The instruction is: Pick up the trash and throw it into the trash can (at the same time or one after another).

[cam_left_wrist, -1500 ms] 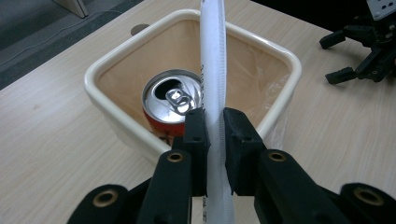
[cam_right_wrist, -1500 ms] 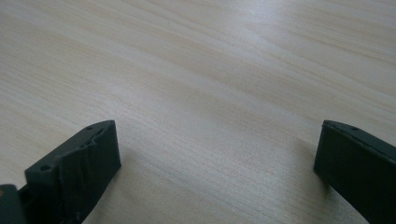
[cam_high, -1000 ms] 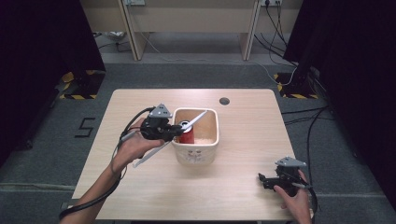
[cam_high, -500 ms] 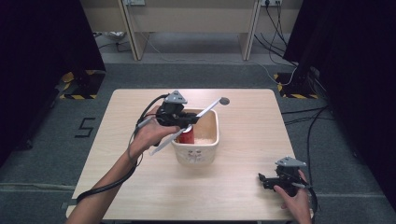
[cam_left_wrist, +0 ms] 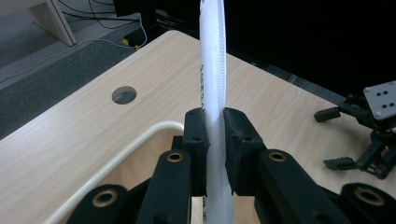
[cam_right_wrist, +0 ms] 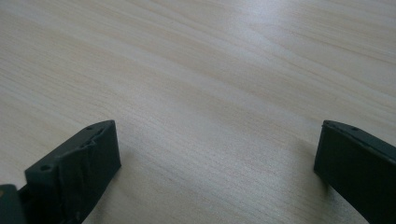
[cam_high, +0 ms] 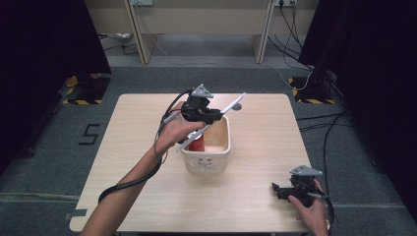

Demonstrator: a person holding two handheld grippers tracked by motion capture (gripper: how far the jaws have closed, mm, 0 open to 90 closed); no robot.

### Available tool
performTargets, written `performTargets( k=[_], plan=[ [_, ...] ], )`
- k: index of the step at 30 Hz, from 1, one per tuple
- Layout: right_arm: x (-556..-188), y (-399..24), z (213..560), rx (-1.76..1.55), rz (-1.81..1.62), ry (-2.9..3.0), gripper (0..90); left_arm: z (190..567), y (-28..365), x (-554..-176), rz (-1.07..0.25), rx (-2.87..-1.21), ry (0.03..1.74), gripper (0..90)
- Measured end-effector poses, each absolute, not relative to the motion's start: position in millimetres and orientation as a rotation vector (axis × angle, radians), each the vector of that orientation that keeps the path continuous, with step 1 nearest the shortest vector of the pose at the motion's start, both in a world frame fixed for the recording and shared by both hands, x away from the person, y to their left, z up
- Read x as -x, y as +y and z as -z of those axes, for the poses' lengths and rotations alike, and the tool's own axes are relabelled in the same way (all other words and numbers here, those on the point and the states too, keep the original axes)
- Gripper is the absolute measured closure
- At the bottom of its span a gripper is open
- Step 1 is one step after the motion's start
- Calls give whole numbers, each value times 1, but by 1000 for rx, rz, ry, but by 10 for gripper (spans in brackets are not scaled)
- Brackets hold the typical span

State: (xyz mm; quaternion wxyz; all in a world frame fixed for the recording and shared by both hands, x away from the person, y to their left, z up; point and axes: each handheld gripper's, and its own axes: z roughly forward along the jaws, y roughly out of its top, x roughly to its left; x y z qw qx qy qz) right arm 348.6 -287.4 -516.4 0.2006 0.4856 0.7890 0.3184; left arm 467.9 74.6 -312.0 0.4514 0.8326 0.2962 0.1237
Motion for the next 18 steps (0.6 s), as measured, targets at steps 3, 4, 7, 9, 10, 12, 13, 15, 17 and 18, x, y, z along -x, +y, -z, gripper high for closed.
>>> performTargets(
  k=[3,4,7,9,10,12,13,15,17,18],
  plan=[
    [-349,-287,516,-1356,-889,2205,3,313,70,-472,-303,-2047,736,792],
    [-349,-287,516,-1359,-890,2205,3,314,68,-474,-303,-2043,738,792],
    [-349,-287,516,-1357,-890,2206,3,317,62,-479,-302,-2038,743,791],
    [-349,-287,516,-1358,-890,2205,3,320,59,-480,-304,-2038,741,791],
    [-349,-287,516,-1356,-891,2206,3,322,58,-481,-301,-2037,738,791],
    [-349,-287,516,-1351,-890,2208,3,327,56,-484,-302,-2038,750,790],
    [-349,-287,516,-1352,-890,2207,3,329,56,-486,-301,-2037,755,790],
    [-349,-287,516,-1351,-890,2207,3,332,55,-488,-300,-2027,767,789],
    [-349,-287,516,-1353,-892,2207,3,335,55,-489,-300,-2022,772,788],
    [-349,-287,516,-1352,-892,2207,4,336,54,-489,-301,-2022,771,786]
  ],
)
